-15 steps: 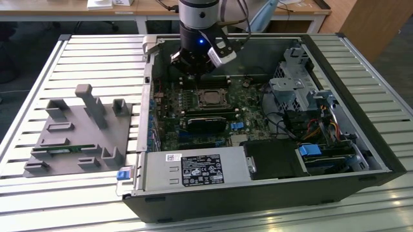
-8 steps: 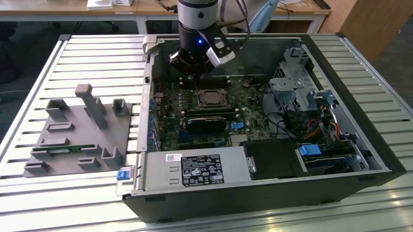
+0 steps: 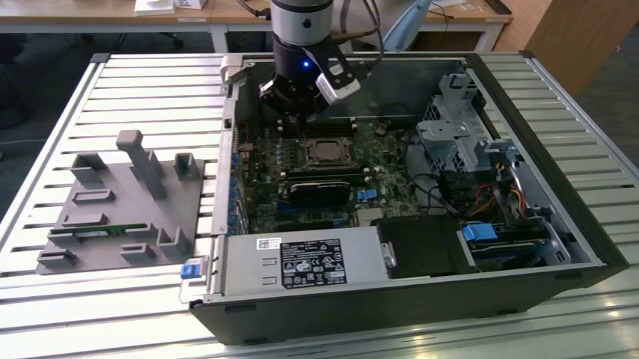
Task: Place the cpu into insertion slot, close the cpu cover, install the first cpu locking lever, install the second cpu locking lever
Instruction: 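Install the first cpu locking lever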
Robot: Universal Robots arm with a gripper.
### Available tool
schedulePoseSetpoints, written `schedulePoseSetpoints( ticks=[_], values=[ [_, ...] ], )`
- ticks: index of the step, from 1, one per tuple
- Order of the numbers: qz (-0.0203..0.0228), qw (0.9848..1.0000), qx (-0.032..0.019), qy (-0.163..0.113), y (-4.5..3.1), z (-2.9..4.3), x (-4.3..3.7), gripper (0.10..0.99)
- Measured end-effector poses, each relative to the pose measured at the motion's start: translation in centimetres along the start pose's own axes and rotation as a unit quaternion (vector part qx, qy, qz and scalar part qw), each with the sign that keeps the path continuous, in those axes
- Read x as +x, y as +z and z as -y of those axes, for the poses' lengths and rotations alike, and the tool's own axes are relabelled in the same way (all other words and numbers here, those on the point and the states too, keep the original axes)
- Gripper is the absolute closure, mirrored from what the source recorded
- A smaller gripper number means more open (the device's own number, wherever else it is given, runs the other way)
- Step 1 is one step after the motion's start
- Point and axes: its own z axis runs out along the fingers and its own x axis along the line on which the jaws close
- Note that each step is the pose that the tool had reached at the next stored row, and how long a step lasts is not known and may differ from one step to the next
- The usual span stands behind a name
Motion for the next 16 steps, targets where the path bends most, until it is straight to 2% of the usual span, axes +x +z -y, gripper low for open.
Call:
schedulePoseSetpoints(
  ticks=[9, 16],
  values=[
    [0.0000, 1.0000, 0.0000, 0.000, 0.19, -0.71, 0.73, 0.980],
    [0.0000, 1.0000, 0.0000, 0.000, 0.52, -2.04, 0.92, 0.980]
  ],
)
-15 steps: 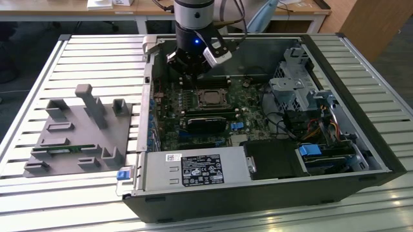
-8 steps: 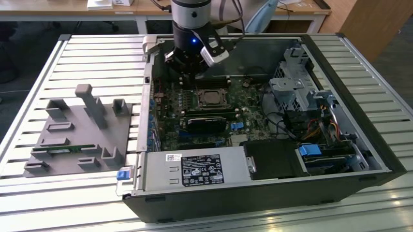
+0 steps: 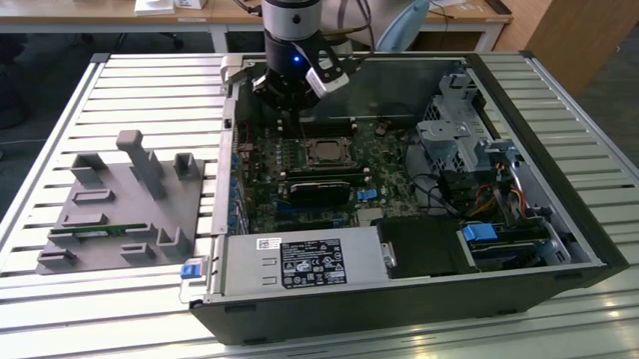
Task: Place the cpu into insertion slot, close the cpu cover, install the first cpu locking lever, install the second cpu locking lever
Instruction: 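Install the first cpu locking lever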
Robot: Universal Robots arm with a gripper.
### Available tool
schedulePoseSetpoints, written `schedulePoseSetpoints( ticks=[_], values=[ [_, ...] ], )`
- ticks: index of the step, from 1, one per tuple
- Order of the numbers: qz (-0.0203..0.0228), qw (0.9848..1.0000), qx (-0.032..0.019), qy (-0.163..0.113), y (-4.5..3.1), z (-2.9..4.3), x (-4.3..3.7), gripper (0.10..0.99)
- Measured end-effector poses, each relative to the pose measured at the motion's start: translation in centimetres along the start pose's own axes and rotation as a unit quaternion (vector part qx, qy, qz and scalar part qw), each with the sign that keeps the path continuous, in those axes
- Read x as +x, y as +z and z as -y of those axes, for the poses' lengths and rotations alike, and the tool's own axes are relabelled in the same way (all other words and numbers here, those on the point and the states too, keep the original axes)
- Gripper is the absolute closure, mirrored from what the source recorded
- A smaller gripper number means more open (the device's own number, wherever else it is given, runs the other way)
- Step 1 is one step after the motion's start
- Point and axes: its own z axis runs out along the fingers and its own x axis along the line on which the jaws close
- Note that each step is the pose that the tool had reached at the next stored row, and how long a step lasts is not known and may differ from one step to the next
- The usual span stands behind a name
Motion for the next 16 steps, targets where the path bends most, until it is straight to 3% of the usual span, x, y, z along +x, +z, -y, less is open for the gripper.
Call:
schedulePoseSetpoints(
  ticks=[8, 16],
  values=[
    [0.0000, 1.0000, 0.0000, 0.000, 0.37, -1.06, 0.00, 0.980],
    [0.0000, 1.0000, 0.0000, 0.000, 0.45, -1.23, -0.91, 0.980]
  ],
)
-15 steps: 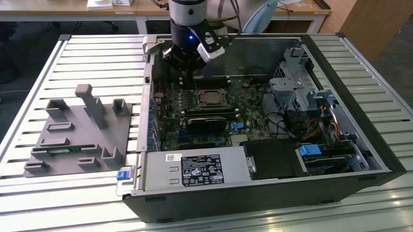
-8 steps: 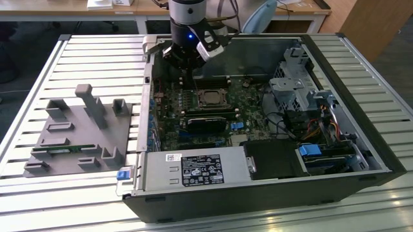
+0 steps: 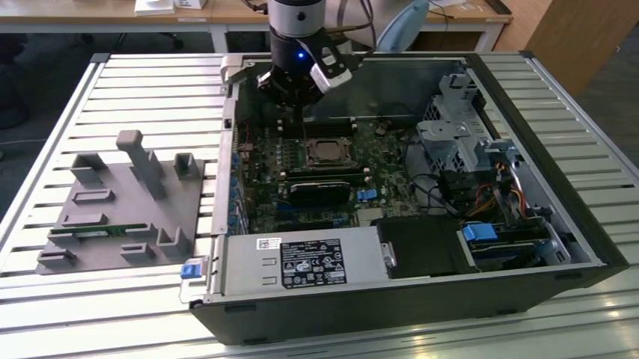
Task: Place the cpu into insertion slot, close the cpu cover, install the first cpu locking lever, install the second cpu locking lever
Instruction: 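Install the first cpu locking lever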
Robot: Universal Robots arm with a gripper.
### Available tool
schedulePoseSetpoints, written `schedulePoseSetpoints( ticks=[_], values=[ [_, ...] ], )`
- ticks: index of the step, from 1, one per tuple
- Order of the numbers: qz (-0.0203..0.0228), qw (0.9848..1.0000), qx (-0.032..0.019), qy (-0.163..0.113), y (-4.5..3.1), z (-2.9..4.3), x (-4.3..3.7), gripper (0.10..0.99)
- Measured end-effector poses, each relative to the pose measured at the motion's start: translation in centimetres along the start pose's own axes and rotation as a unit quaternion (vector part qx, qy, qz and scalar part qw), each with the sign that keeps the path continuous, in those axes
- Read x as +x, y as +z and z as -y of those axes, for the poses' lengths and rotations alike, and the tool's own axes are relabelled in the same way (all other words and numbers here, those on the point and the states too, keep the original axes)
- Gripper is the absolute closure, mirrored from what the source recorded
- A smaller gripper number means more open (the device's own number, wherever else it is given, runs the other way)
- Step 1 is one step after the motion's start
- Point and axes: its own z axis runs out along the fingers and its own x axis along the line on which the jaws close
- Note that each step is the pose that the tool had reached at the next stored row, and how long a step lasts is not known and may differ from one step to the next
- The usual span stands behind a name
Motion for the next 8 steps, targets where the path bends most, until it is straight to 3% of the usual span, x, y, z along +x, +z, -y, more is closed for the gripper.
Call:
schedulePoseSetpoints(
  ticks=[8],
  values=[
    [0.0000, 1.0000, 0.0000, 0.000, 0.02, 0.02, -0.35, 0.980]
  ],
)
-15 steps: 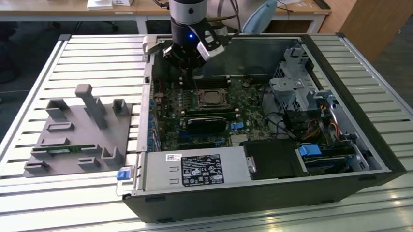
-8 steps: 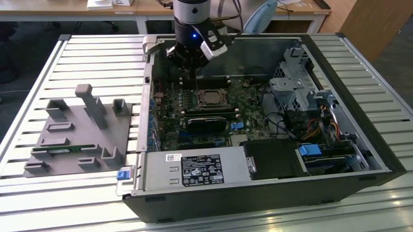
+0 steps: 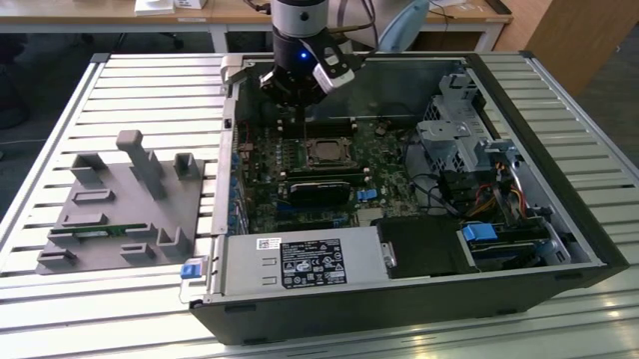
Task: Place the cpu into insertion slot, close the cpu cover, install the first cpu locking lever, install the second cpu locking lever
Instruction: 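Install the first cpu locking lever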
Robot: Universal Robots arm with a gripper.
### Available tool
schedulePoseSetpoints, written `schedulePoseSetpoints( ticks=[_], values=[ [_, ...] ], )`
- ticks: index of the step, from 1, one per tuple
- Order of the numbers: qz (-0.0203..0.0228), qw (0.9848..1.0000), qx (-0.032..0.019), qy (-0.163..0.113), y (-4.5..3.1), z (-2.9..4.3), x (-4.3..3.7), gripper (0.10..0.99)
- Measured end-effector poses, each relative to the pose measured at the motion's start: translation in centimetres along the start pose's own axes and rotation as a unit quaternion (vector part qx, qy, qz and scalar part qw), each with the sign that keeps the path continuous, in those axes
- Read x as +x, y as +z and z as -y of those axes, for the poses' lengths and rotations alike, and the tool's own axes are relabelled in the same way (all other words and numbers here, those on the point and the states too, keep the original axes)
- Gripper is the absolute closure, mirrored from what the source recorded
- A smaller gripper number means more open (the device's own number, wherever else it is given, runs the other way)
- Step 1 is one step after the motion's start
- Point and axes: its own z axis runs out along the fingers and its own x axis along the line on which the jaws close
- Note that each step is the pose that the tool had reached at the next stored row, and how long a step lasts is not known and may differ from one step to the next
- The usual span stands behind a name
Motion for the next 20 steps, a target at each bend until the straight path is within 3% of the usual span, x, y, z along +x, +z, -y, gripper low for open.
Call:
schedulePoseSetpoints(
  ticks=[20],
  values=[
    [0.0000, 1.0000, 0.0000, 0.000, 0.06, 0.11, -1.44, 0.980]
  ],
)
